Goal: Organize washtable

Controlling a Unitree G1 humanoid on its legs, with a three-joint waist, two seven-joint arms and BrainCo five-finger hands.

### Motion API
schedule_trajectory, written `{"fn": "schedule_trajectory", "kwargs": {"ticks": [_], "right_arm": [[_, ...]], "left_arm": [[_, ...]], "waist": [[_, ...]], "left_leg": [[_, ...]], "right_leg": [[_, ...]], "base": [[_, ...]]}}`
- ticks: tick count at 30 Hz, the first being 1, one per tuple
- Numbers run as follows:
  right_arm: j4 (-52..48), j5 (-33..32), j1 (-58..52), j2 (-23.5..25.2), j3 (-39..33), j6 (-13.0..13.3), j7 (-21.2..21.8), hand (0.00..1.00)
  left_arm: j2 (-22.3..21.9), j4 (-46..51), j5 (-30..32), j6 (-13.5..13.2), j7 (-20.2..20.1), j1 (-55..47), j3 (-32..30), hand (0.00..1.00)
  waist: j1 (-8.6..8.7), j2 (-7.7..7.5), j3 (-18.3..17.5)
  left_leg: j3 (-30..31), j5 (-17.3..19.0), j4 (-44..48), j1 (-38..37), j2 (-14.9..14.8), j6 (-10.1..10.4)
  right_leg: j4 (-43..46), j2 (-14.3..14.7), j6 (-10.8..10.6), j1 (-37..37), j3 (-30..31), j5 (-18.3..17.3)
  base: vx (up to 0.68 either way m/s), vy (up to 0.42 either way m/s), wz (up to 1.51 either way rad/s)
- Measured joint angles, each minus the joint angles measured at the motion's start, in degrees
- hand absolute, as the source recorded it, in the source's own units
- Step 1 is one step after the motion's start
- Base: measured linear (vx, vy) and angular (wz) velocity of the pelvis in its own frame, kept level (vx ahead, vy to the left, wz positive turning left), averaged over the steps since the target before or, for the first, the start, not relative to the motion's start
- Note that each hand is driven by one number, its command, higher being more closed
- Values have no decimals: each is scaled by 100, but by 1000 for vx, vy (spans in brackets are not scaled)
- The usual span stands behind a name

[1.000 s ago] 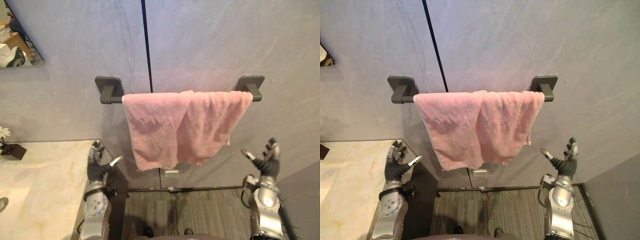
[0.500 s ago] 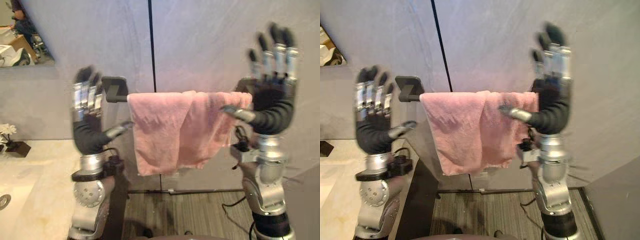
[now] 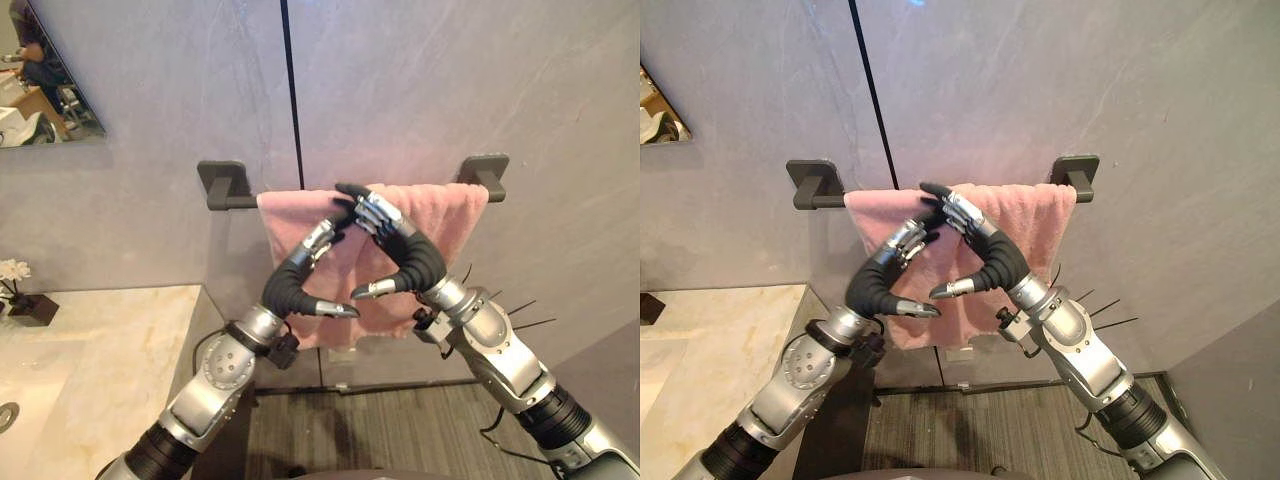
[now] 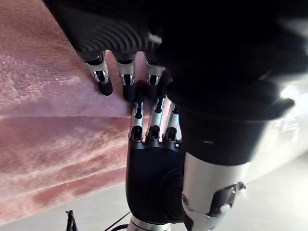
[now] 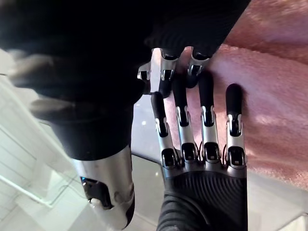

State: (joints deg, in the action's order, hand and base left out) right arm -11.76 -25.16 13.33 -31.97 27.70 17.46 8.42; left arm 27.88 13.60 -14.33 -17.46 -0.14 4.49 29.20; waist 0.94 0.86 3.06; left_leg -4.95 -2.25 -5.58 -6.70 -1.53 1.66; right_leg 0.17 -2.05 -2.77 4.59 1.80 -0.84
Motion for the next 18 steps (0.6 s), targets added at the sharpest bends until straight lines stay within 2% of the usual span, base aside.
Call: {"fn": "schedule_trajectory", "kwargs": {"ticks": [5,6,7,10,18], "right_arm": [[526,656,-268,258,-42,-192,-55,0],[609,952,-355,400,-131,-211,-126,0],[736,1233,-462,557,-248,-273,-202,0],[1041,1625,-688,870,-505,-383,-307,0],[1085,1897,-921,1363,-1372,-439,-494,0]], "left_arm": [[-231,-537,679,323,-130,-6,55,0],[-308,-547,990,384,-113,-10,51,0],[-400,-536,1302,359,-113,-9,20,0],[-766,-541,1663,348,-101,-18,-142,0],[-1152,-964,1979,339,74,-257,-830,0]], "waist": [[-3,6,0],[-3,5,-1],[-6,5,-1],[-13,5,-1],[7,5,0]], "left_leg": [[-5,-5,-24,22,-3,-1],[-4,-9,-14,22,-3,-5],[0,-13,2,22,1,-9],[13,-14,5,22,8,-11],[31,-22,-14,13,13,-20]], "right_leg": [[-8,3,1,-56,4,1],[-7,3,3,-56,2,3],[-3,1,3,-53,0,5],[-2,-4,2,-46,-6,4],[-8,-9,1,-30,-15,3]], "base": [[-25,-6,-1],[0,0,0],[0,0,0],[0,0,0],[0,0,0]]}}
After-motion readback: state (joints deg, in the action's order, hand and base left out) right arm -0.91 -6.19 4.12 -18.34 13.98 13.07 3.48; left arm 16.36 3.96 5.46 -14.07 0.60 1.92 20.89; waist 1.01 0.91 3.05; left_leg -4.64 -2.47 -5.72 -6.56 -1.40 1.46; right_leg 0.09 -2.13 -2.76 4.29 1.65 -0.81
